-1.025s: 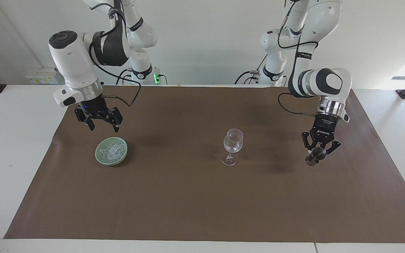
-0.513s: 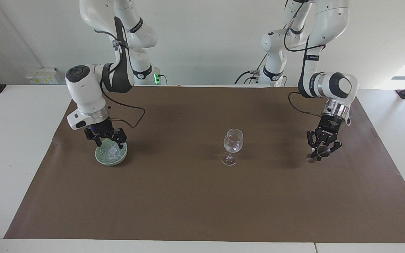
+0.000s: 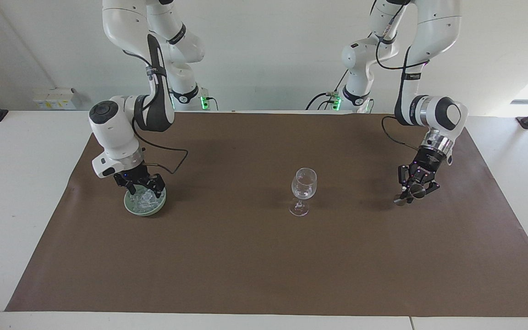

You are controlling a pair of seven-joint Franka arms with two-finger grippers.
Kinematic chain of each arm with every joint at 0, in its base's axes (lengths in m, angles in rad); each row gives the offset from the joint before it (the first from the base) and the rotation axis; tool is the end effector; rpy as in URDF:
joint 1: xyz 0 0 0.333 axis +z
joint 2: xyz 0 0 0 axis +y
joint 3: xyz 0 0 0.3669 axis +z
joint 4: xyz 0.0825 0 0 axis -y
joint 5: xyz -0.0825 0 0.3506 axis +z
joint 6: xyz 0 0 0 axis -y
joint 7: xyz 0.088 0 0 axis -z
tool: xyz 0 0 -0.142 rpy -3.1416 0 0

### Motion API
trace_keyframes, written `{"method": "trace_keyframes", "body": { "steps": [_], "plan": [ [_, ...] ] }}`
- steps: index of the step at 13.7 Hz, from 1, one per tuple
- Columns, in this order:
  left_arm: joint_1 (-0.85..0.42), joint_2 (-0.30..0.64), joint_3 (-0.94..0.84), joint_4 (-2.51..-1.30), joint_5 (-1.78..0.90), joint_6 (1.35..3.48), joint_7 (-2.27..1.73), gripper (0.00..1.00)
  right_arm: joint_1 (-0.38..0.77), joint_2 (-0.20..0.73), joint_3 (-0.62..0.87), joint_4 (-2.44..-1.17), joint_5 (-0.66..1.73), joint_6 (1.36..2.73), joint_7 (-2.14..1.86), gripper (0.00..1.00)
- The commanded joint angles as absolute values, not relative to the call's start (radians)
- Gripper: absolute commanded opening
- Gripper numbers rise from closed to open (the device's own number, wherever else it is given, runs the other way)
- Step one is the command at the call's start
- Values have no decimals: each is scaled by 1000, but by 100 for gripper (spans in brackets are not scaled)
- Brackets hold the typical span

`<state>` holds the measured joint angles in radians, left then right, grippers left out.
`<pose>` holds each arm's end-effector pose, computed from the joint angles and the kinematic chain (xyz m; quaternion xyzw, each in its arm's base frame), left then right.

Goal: Pour wine and add ice with both arms

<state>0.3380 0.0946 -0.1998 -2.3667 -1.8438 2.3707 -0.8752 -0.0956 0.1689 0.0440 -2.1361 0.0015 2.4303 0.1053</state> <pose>0.5114 0.0371 0.3506 0.2343 0.8111 -0.2227 0.4874 0.5628 -0.0297 0.3774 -0.9949 0.0793 -0.0626 0.0059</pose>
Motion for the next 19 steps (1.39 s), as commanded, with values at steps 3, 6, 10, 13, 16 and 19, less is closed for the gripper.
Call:
{"method": "trace_keyframes", "body": {
  "steps": [3,6,10,13,16,19],
  "plan": [
    [362,52,-203,-2441,-1790,2306,-773,0,-113,160,52,-2148,-2,2442,-9,0],
    [411,61,-204,-2450,-1781,2278,-772,0,-97,124,54,-2131,-2,2441,-2,0],
    [433,89,-204,-2454,-1782,2264,-743,0,-29,57,80,-2083,0,2436,18,0],
    [436,100,-206,-2457,-1790,2244,-667,0,92,23,87,-2056,-2,2419,90,0],
    [428,104,-206,-2457,-1812,2244,-660,1,182,50,116,-1976,64,2427,193,0],
    [420,104,-207,-2460,-1838,2244,-653,1,285,72,130,-1933,158,2434,302,0]
  ]
}}
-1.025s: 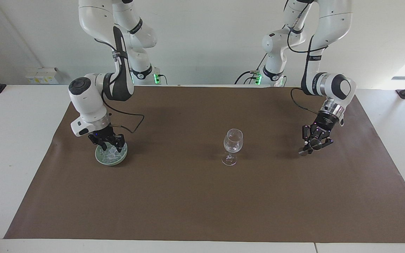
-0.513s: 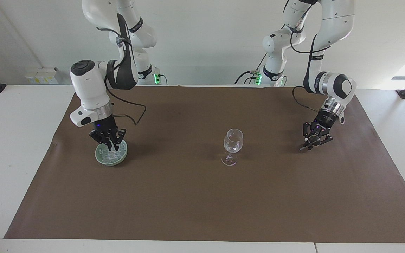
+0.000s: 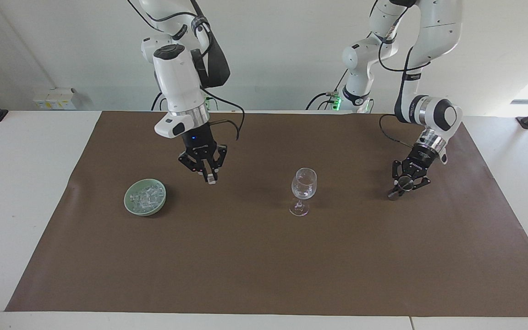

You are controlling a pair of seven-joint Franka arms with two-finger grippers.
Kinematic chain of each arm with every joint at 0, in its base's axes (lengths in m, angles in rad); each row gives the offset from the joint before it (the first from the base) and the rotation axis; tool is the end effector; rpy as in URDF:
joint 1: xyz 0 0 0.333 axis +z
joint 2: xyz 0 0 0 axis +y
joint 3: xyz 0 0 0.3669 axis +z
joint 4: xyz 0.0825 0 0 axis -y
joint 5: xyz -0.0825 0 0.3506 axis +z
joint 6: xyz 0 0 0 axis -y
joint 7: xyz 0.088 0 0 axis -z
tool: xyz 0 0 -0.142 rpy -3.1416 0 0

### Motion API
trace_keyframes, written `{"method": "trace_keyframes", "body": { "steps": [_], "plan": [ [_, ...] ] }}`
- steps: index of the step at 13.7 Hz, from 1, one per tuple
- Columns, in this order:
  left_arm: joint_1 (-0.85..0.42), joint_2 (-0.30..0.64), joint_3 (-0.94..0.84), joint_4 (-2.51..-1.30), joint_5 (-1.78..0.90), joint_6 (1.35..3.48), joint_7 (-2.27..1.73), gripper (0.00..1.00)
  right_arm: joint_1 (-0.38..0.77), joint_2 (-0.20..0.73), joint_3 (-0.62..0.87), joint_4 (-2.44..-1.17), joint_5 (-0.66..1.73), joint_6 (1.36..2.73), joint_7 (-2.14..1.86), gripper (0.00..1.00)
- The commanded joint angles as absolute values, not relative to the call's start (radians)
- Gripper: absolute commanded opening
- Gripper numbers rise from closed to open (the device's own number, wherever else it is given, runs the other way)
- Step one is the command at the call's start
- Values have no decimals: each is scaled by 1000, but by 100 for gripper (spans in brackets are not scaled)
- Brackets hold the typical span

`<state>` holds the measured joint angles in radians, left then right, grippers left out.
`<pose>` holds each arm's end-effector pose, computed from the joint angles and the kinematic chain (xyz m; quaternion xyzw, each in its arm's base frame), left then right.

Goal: Pour wine and add ice with both arms

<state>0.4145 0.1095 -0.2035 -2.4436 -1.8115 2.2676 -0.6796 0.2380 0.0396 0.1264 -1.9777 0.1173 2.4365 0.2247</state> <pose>0.4838 0.0518 0.3201 0.2940 0.7880 -0.2144 0.4967 0.5478 0.2110 0.5258 -0.9764 -0.0319 -0.1846 0.1071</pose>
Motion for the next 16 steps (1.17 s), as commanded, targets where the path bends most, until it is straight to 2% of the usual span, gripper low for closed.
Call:
{"method": "trace_keyframes", "body": {
  "steps": [1,5,8,9,10,13,15,16],
  "plan": [
    [419,104,-206,-2462,-1845,2244,-653,1,335,75,130,-1910,160,2436,392,0],
    [390,104,-206,-2471,-1893,2250,-626,3,428,185,132,-1729,152,2424,578,0],
    [390,110,-206,-2473,-1894,2247,-605,12,492,306,130,-1587,138,2424,731,0],
    [390,112,-206,-2473,-1894,2246,-591,13,503,333,130,-1560,129,2422,742,0],
    [391,117,-206,-2473,-1894,2246,-591,20,505,333,130,-1563,112,2422,742,0],
    [394,117,-206,-2473,-1894,2246,-591,25,511,336,130,-1574,97,2422,742,0],
    [402,121,-204,-2473,-1894,2246,-592,53,517,336,130,-1607,92,2433,742,0],
    [403,121,-204,-2473,-1893,2247,-595,100,517,336,130,-1615,91,2434,739,0]
  ]
}}
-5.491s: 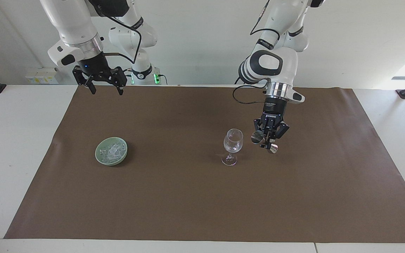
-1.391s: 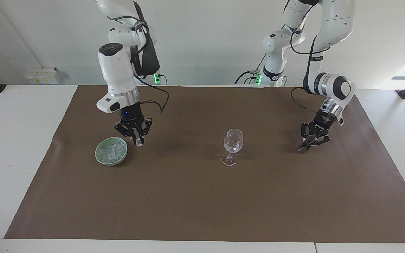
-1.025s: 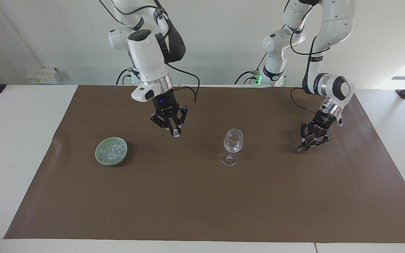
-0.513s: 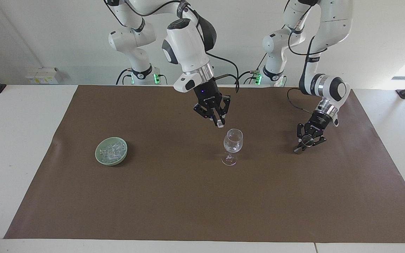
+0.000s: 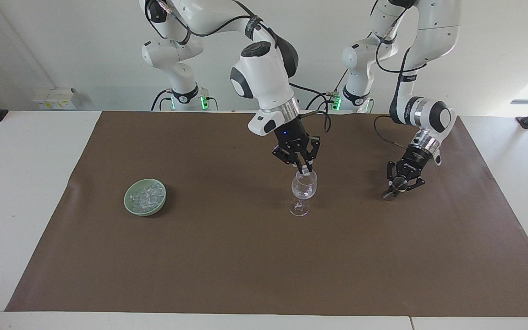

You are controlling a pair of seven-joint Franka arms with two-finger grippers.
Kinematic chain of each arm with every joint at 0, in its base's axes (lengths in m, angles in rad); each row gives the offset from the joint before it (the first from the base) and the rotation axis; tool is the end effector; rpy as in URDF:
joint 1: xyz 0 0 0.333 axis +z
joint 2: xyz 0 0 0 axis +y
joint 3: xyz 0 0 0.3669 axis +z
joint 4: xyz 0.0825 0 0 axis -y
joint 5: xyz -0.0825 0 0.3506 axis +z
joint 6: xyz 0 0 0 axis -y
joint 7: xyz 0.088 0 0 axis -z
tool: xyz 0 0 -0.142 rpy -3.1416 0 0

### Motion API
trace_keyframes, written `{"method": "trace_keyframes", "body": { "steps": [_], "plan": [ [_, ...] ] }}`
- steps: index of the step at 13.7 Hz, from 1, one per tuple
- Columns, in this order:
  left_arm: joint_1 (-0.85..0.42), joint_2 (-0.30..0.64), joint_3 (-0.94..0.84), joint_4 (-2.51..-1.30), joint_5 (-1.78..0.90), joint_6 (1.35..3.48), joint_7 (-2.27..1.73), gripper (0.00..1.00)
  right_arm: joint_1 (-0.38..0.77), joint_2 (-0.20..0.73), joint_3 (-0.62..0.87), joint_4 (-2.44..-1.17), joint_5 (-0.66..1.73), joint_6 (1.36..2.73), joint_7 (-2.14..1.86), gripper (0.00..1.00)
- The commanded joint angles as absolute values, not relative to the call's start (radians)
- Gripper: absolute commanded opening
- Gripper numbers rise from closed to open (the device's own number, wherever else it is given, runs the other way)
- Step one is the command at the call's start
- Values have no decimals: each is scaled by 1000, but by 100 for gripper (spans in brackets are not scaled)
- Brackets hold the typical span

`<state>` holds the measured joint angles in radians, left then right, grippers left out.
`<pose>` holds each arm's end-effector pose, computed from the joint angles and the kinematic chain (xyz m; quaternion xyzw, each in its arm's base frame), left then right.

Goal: Pour wine and add ice with both arms

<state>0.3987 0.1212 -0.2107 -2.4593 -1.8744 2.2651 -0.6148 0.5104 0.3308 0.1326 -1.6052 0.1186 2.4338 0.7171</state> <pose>0.4814 0.0404 0.3111 0.2953 0.7826 -0.2113 0.5056 0.5653 0.4108 0.5243 -0.9635 0.0786 -0.1488 0.2083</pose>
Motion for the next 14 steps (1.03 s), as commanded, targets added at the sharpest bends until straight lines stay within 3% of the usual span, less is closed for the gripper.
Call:
{"method": "trace_keyframes", "body": {
  "steps": [1,3,7,10,11,14],
  "plan": [
    [403,121,-204,-2473,-1893,2249,-597,100,518,339,130,-1615,91,2436,736,0],
    [405,123,-204,-2468,-1882,2252,-600,100,526,341,130,-1615,87,2436,733,0],
    [410,124,-202,-2457,-1819,2258,-594,100,528,341,130,-1614,84,2434,741,20],
    [439,112,-202,-2448,-1677,2253,-604,100,526,341,130,-1612,86,2434,744,24],
    [460,106,-202,-2444,-1616,2246,-607,100,526,341,130,-1612,86,2434,744,35],
    [517,87,-202,-2415,-1435,2201,-626,100,526,341,130,-1611,84,2434,744,35]
  ]
}}
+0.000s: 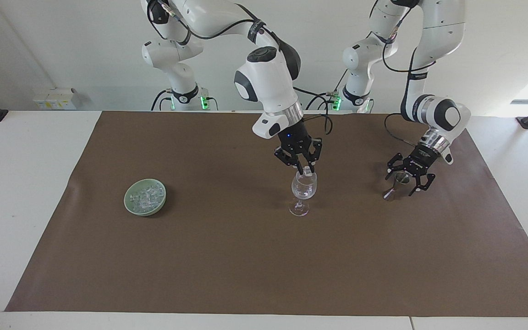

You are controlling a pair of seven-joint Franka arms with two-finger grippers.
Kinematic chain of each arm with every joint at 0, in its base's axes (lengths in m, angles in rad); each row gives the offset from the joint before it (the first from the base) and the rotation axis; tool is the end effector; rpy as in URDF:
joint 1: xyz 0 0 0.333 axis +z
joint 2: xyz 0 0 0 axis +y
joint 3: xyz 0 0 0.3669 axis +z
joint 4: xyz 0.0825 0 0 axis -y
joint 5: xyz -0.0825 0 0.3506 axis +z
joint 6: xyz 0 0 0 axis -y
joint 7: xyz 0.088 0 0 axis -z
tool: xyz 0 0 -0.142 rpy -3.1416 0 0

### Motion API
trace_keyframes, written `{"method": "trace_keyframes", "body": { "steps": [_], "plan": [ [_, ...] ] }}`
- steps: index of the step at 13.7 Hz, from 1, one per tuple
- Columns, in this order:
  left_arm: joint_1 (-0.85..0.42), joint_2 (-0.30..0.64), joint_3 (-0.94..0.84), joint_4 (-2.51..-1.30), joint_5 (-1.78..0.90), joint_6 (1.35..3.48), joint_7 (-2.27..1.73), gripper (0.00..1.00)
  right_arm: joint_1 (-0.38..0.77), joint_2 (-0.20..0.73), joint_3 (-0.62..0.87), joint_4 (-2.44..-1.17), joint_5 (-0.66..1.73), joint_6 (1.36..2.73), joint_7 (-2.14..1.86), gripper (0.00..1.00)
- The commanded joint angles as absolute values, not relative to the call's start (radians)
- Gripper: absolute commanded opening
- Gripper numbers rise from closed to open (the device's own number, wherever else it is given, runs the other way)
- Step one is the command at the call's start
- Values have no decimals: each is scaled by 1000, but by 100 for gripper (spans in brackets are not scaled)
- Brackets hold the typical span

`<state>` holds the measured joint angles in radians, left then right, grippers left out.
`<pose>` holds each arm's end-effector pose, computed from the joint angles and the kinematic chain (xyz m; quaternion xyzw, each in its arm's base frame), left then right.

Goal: Pour wine and add ice with both arms

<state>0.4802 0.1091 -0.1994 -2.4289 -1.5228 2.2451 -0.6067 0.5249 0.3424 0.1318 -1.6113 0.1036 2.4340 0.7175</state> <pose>0.4729 0.0784 0.3180 0.4258 0.7600 -0.1862 0.4544 0.5610 0.4190 0.5132 -0.9667 0.0685 -0.1446 0.1996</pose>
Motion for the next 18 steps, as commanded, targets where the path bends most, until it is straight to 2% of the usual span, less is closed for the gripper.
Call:
{"method": "trace_keyframes", "body": {
  "steps": [1,4,6,9,11,12,13,14,16,18],
  "plan": [
    [529,83,-202,-2393,-1366,2195,-656,100,526,341,130,-1609,86,2434,744,35],
    [532,48,-202,-2336,-1202,2195,-719,100,520,334,130,-1606,86,2425,742,35],
    [525,12,-202,-2306,-1128,2195,-719,100,502,296,129,-1611,86,2376,742,35],
    [518,-29,-207,-2254,-996,2198,-718,100,430,165,126,-1678,84,2235,710,40],
    [517,-44,-213,-2202,-883,2200,-721,100,378,22,126,-1793,84,2160,663,48],
    [514,-60,-216,-2183,-843,2194,-719,100,350,-42,126,-1824,84,2081,637,64],
    [497,-81,-215,-2181,-804,2180,-706,100,319,-76,124,-1821,84,1983,615,93],
    [486,-98,-215,-2175,-749,2178,-701,100,286,-96,123,-1810,83,1907,594,100],
    [466,-100,-215,-2139,-662,2168,-701,100,246,-121,114,-1780,39,1812,528,100],
    [459,-100,-216,-2103,-538,2158,-689,100,189,-106,117,-1668,23,1679,436,100]
  ]
}}
